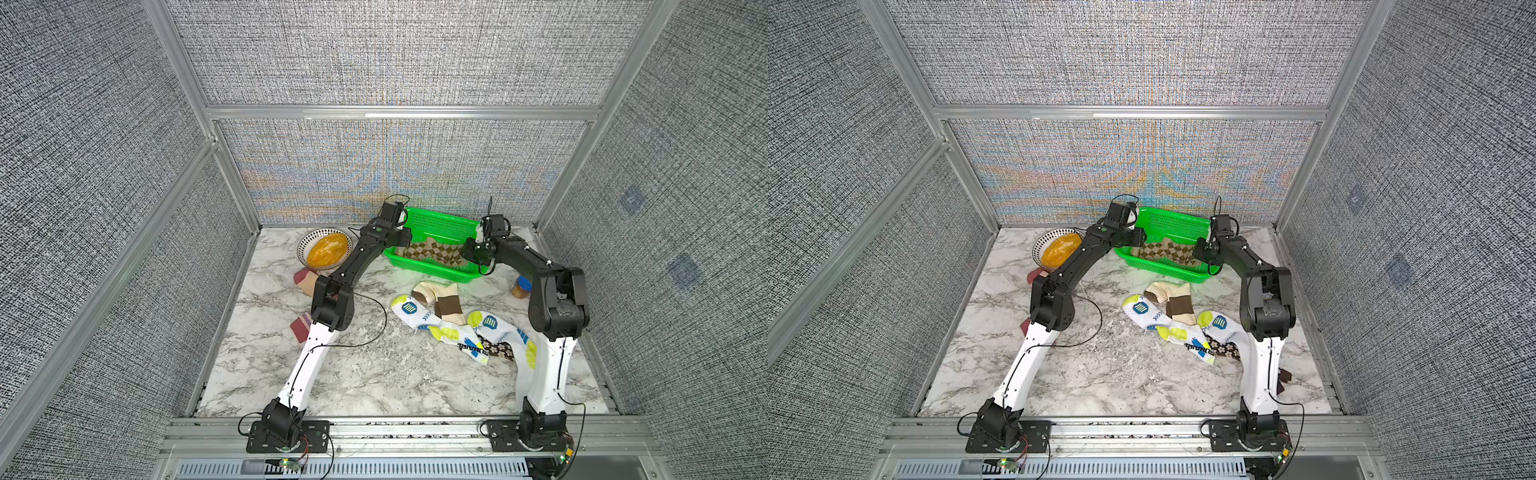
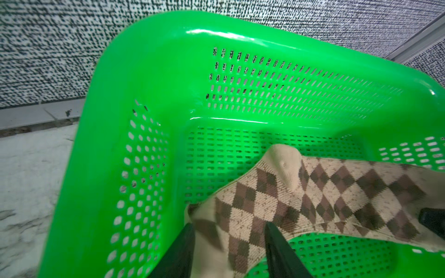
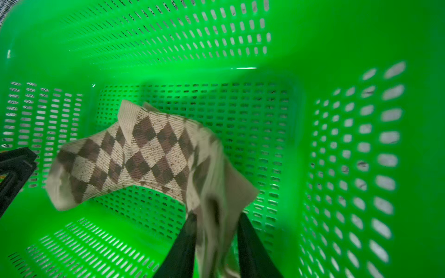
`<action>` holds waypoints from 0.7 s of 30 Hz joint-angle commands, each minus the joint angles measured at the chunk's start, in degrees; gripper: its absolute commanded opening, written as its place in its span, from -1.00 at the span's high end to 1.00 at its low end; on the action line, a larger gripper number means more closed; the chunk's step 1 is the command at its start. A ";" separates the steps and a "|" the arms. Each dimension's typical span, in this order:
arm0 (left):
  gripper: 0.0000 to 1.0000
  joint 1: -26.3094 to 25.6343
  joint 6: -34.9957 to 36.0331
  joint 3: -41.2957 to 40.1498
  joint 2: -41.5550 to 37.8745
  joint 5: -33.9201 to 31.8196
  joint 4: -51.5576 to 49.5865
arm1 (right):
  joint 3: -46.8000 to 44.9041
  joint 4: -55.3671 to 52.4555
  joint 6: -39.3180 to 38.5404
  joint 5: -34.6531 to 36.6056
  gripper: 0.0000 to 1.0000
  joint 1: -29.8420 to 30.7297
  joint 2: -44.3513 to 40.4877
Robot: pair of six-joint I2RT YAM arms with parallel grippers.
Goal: Place the socks together as a pair
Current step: Place a pair of socks in the bin.
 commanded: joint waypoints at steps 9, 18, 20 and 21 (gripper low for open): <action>-0.44 -0.38 -2.50 -15.78 -21.42 5.04 7.74 | -6.08 0.86 -2.30 -1.14 -0.28 0.79 -15.44; -0.97 -2.12 -1.97 -55.85 -54.80 5.20 17.24 | -30.93 1.01 -7.13 -4.34 -0.34 8.41 -38.96; -0.97 -2.49 -2.30 -65.24 -61.79 5.15 19.05 | -37.70 1.97 -6.74 -4.01 -0.33 10.30 -43.29; -0.96 -2.75 -2.51 -69.67 -65.22 5.18 19.68 | -40.85 2.56 -6.75 -3.87 -0.34 11.07 -45.15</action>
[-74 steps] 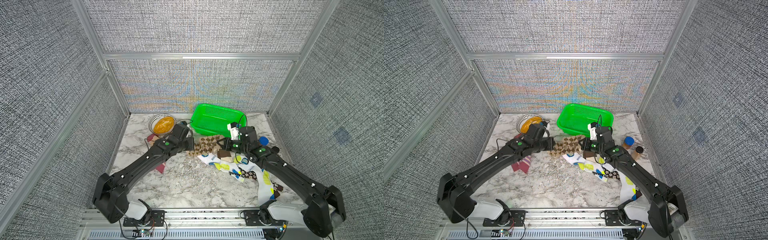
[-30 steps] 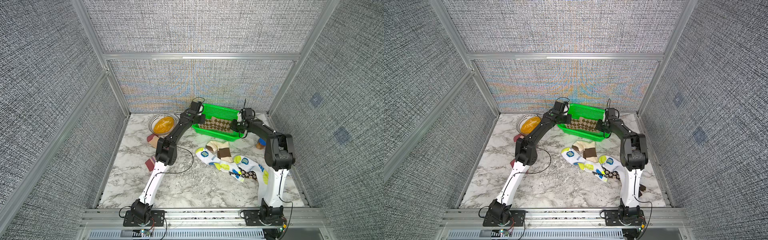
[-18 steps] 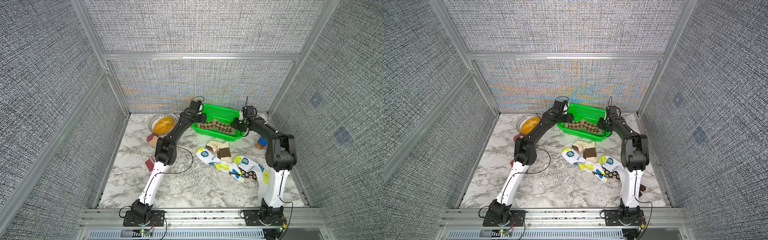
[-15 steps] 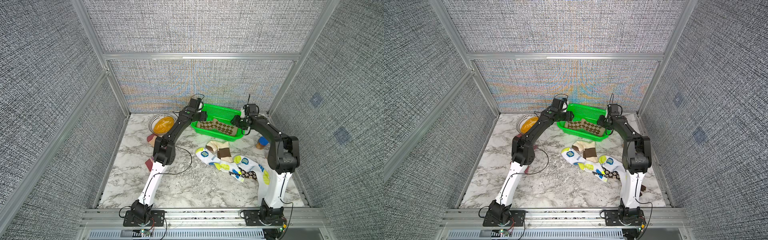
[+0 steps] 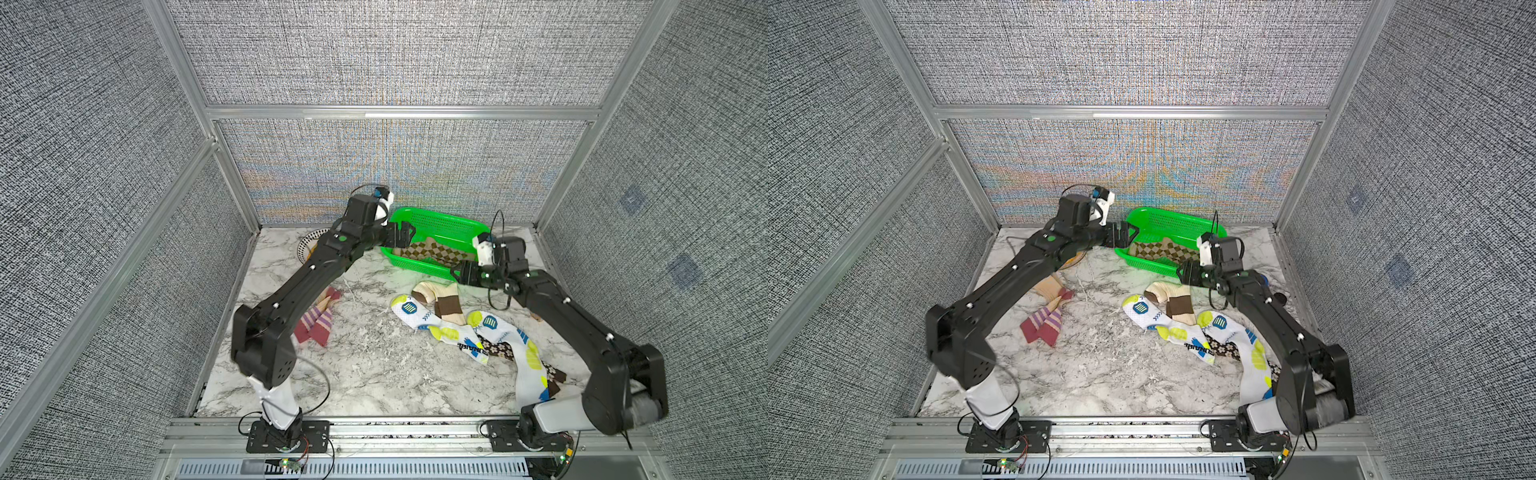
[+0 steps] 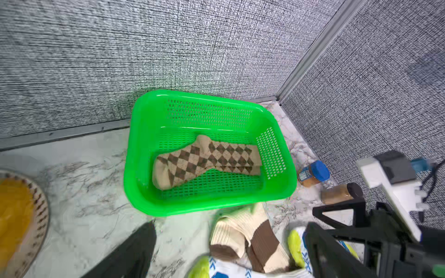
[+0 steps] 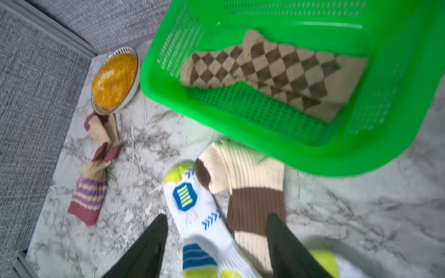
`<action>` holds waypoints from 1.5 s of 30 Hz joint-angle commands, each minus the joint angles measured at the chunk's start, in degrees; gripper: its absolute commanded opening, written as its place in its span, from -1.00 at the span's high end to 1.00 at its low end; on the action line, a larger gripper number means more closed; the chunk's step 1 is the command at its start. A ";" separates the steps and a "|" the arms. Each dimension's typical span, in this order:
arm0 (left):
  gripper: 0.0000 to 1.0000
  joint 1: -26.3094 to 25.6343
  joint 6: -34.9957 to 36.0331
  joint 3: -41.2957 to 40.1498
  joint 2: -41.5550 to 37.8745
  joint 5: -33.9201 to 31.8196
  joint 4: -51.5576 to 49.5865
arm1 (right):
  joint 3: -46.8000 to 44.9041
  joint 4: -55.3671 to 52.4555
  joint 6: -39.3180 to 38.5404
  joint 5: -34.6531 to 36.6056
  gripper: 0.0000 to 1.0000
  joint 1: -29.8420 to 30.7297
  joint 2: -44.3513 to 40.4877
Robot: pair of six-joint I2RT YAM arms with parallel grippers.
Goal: Place the socks together as a pair
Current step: Place a pair of socks in the bin, then pick up a pair of socks from the center of the board.
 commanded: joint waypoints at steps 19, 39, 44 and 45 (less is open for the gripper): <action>-0.87 -6.49 -6.46 -44.32 -29.27 -2.42 5.28 | -13.47 8.31 -5.80 11.44 -0.07 5.02 8.31; -0.82 -6.54 -8.86 -49.01 -35.02 -6.85 0.56 | -9.43 8.77 -7.05 18.09 0.57 8.75 18.29; -0.80 -6.44 -10.93 -50.99 -38.84 -9.74 -0.80 | -8.74 8.40 -6.22 19.19 0.96 9.17 14.72; -0.80 -6.44 -11.18 -51.45 -39.72 -10.16 -0.88 | -8.28 8.31 -6.34 19.42 0.97 9.35 13.20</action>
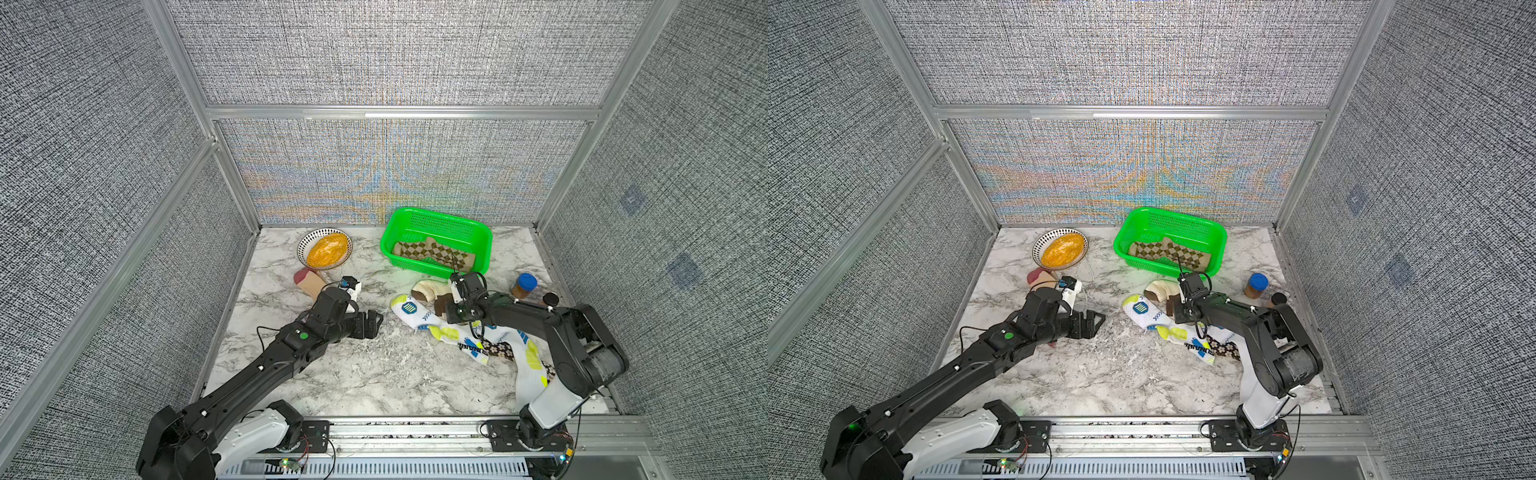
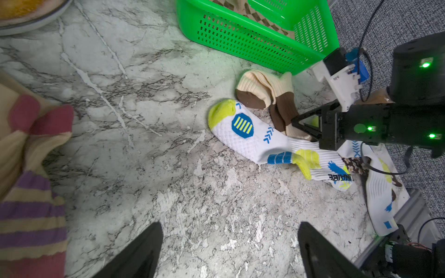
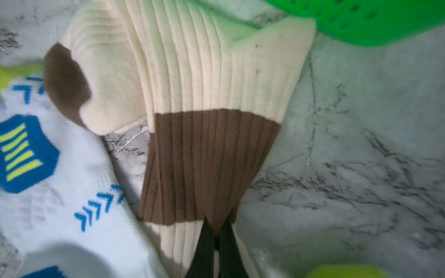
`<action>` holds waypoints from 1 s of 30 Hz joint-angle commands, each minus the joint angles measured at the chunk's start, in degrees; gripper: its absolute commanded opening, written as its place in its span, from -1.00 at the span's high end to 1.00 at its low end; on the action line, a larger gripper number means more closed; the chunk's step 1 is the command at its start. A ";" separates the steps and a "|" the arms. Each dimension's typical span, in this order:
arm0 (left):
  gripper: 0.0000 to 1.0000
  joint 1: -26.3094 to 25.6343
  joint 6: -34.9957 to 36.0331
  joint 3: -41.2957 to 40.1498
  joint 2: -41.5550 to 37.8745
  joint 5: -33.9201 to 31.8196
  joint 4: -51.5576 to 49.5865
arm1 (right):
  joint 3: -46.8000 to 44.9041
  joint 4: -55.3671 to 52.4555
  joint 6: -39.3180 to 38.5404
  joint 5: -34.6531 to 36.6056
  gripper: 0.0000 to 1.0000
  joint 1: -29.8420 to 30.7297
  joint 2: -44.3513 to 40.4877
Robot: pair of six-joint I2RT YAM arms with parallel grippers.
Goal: Place the socks together as a pair
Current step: Pick up a pair of socks from the center of the board.
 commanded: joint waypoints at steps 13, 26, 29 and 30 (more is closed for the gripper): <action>-0.80 0.05 -2.87 -3.01 -6.14 -4.34 -2.34 | 14.79 -7.82 -5.64 -2.01 1.00 0.75 -12.38; -0.80 0.22 -4.41 -4.22 -8.50 -6.65 -3.66 | 23.08 -7.62 -7.20 -9.09 1.00 1.75 -8.84; -0.81 0.27 -4.41 -4.41 -8.67 -6.95 -4.08 | 25.75 -11.45 -6.93 -6.00 1.00 1.62 -6.22; -0.80 0.27 -4.41 -4.60 -8.85 -7.02 -4.25 | 26.00 -12.97 -6.88 -5.92 1.00 1.68 -5.44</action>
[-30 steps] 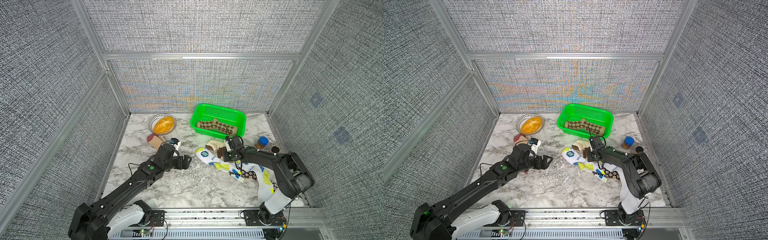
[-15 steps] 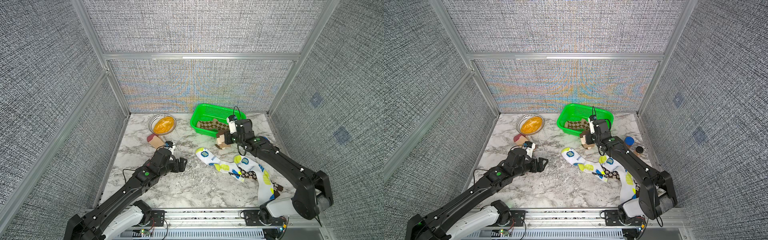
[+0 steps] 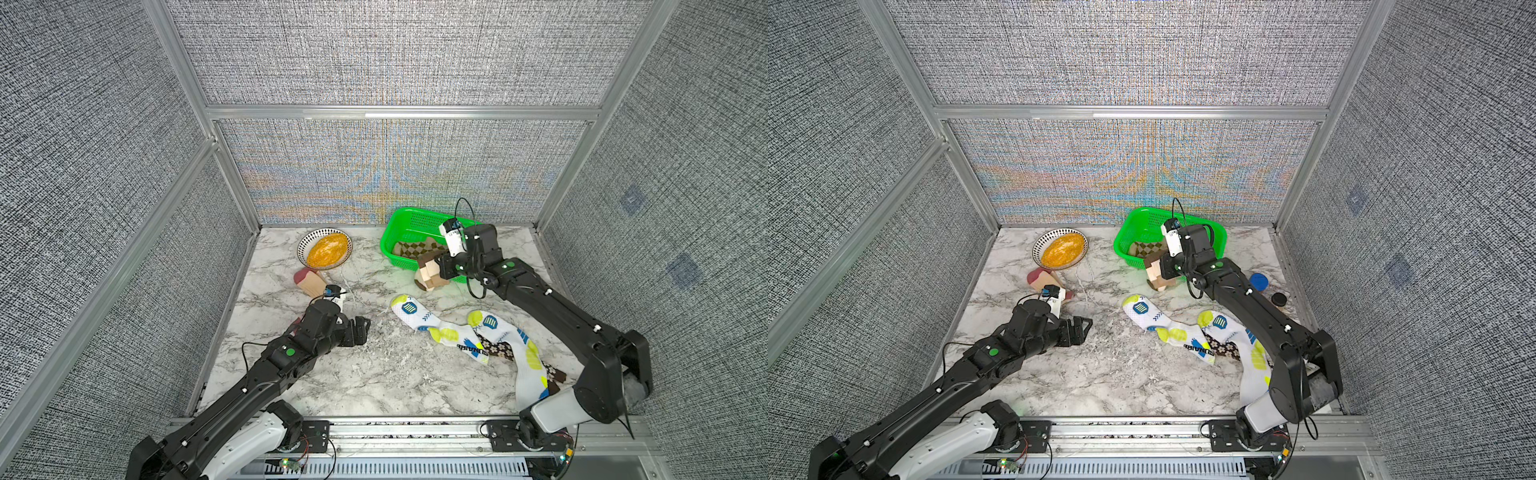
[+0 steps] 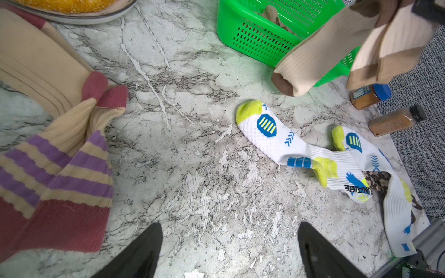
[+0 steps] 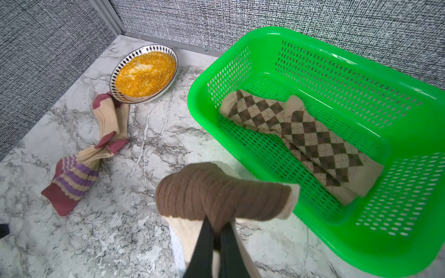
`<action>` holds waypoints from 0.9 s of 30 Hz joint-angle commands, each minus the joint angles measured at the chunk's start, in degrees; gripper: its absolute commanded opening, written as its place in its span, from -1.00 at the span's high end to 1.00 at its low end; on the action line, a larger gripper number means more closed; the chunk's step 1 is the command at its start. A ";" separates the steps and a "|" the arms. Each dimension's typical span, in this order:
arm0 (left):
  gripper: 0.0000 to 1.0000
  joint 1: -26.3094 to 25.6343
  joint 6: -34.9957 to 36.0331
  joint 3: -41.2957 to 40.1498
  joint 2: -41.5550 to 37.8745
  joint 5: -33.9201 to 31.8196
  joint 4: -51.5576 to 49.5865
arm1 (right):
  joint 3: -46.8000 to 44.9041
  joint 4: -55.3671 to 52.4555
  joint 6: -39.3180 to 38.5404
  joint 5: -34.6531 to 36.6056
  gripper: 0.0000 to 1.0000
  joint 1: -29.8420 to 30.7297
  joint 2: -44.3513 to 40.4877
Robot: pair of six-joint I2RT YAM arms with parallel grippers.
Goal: Place the socks together as a pair
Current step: Pick up a pair of socks from the center of the board, then place the pair of socks at the center of the board.
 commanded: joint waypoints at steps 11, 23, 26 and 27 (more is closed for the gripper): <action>-0.80 0.03 0.31 -0.65 1.23 0.56 -0.04 | -18.98 1.60 5.84 -2.59 0.47 -3.72 5.24; -0.80 0.03 0.45 -0.77 2.89 3.28 1.52 | -28.15 -0.69 10.88 -1.27 0.03 -4.42 -6.00; -0.80 0.04 0.45 -0.85 3.07 3.79 1.87 | -32.98 0.40 12.04 -2.74 0.03 -3.95 -9.76; -0.80 0.04 0.36 -0.95 3.15 3.90 1.98 | -33.98 1.06 11.89 -3.60 0.03 -3.39 -10.87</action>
